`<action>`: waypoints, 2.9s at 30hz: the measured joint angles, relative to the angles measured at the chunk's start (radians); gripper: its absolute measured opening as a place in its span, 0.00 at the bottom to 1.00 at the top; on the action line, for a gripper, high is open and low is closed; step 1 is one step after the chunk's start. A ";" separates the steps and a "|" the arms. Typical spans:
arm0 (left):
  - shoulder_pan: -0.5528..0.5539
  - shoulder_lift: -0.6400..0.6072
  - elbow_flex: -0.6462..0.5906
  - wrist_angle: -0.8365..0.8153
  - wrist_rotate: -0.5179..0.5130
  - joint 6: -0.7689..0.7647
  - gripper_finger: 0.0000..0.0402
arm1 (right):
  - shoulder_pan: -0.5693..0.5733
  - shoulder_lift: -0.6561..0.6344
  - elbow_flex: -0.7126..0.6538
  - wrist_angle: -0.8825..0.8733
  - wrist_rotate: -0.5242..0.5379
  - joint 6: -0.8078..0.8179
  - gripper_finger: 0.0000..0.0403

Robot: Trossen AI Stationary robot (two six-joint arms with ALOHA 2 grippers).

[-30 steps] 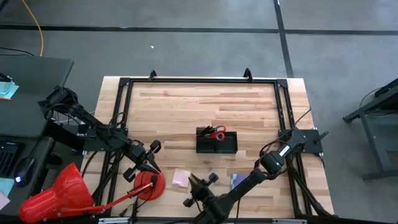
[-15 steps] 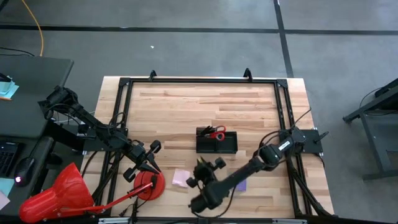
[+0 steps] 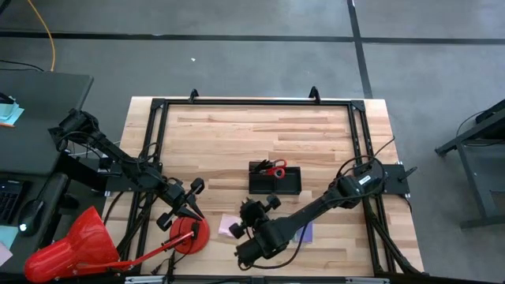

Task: Pick and place office supplies into organizer
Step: Put the yellow eraser into the black desk organizer

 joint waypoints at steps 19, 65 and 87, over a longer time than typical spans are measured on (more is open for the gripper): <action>0.000 0.000 0.000 -0.008 0.007 0.000 0.07 | 0.034 -0.004 -0.309 0.696 -0.032 -0.269 0.09; 0.000 0.000 0.000 -0.022 -0.037 0.004 0.07 | -0.259 -0.488 -0.962 0.759 -0.615 0.048 0.09; 0.000 0.000 0.000 -0.022 -0.037 0.003 0.07 | -0.260 -0.420 -0.962 0.748 -0.517 0.138 0.18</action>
